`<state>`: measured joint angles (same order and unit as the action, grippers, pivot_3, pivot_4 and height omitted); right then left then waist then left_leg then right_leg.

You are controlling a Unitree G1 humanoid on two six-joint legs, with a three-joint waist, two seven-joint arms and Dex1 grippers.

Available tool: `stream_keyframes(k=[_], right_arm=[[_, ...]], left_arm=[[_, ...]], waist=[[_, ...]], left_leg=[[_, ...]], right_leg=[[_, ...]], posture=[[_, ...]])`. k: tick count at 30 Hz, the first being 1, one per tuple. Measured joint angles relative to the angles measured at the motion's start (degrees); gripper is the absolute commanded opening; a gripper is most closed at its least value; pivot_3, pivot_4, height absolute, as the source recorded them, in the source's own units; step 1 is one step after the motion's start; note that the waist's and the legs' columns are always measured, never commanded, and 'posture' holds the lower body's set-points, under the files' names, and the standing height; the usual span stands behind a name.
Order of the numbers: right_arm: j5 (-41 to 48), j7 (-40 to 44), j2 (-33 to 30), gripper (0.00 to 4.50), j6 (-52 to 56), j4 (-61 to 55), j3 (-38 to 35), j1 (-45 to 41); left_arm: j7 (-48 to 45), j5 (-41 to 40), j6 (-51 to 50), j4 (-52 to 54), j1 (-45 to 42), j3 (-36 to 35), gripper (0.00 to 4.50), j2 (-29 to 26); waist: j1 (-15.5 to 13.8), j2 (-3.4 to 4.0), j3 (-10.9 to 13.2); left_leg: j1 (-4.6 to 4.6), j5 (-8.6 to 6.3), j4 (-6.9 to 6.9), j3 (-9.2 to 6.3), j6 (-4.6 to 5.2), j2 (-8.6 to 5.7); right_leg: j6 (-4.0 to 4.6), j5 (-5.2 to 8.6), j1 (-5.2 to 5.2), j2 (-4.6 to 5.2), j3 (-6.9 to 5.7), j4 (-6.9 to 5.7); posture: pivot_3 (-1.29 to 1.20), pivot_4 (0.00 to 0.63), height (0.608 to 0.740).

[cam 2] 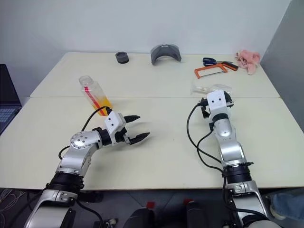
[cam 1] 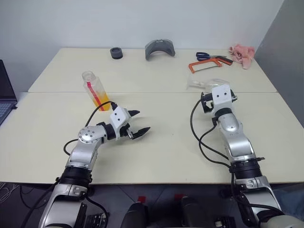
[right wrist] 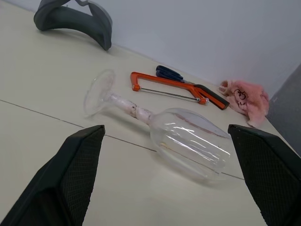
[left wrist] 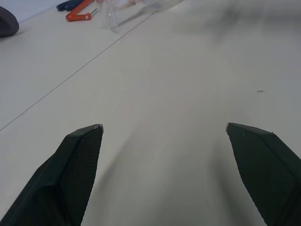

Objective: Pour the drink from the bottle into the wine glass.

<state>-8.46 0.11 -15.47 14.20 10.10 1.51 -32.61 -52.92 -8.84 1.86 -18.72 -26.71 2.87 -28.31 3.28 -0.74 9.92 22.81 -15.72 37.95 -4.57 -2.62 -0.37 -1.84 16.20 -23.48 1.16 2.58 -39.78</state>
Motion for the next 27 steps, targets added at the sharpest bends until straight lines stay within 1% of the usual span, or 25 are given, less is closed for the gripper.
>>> stream_keyframes(k=[4,7,9,12,18,20,22,27], right_arm=[[-0.7,1.3,-0.9,4.48,0.0,3.4,0.3,-2.7],[1.0,3.5,-0.6,4.48,0.1,2.8,-0.3,-3.7],[6.0,6.7,1.1,4.48,2.1,-1.7,-2.3,-1.6],[16.7,11.5,6.0,4.48,6.8,-11.7,-4.9,4.6],[35.7,13.4,12.4,4.48,16.7,-25.6,-10.5,10.9],[39.5,13.3,13.2,4.48,19.1,-28.5,-10.9,12.4],[40.9,12.8,13.5,4.48,20.2,-30.0,-10.8,13.5],[40.9,10.8,13.4,4.48,21.2,-31.5,-8.7,16.3]], left_arm=[[0.0,0.1,0.4,-0.4,-0.3,0.1,4.5,0.6],[0.1,0.1,1.0,-1.2,-0.8,0.2,4.5,0.9],[0.2,0.2,1.1,-1.4,-0.9,0.2,4.5,1.0],[0.4,0.3,1.2,-1.4,-0.8,0.2,4.5,0.9],[0.6,0.3,1.2,-1.4,-0.6,0.2,4.5,0.8],[0.6,0.4,1.2,-1.4,-0.6,0.2,4.5,0.8],[0.5,0.4,1.2,-1.4,-0.6,0.2,4.5,0.8],[0.5,0.4,1.2,-1.4,-0.6,0.2,4.5,0.7]], waist=[[0.0,0.0,0.0],[0.0,0.0,0.0],[0.0,-0.01,0.0],[0.0,0.0,0.0],[-0.1,0.0,0.0],[-0.1,0.0,0.0],[-0.1,0.0,0.0],[-0.1,0.0,0.0]], left_leg=[[-0.01,0.0,0.0,0.02,0.0,0.0],[0.0,0.0,0.0,0.01,0.0,0.0],[0.02,0.0,-0.01,-0.03,0.01,0.04],[0.03,-0.01,-0.01,-0.11,0.01,0.07],[0.0,-0.01,0.03,-0.19,0.01,0.07],[-0.01,0.0,0.02,-0.18,0.01,0.05],[-0.01,0.0,0.03,-0.18,0.01,0.04],[-0.01,0.0,0.02,-0.17,0.01,0.03]], right_leg=[[0.0,0.0,-0.01,-0.01,0.0,-0.01],[0.0,0.0,0.0,0.0,-0.01,0.0],[0.0,0.0,0.03,0.0,-0.06,0.02],[0.0,0.0,0.04,0.01,-0.07,0.02],[0.0,0.0,0.07,0.06,-0.06,0.0],[0.0,0.0,0.07,0.05,-0.05,0.01],[0.0,0.0,0.07,0.05,-0.06,0.01],[0.0,0.0,0.07,0.04,-0.06,0.03]], posture=[[0.0,0.15,0.74],[0.0,0.15,0.74],[0.0,0.15,0.74],[0.0,0.15,0.74],[0.0,0.15,0.74],[0.0,0.15,0.74],[0.0,0.15,0.74],[0.0,0.15,0.74]])
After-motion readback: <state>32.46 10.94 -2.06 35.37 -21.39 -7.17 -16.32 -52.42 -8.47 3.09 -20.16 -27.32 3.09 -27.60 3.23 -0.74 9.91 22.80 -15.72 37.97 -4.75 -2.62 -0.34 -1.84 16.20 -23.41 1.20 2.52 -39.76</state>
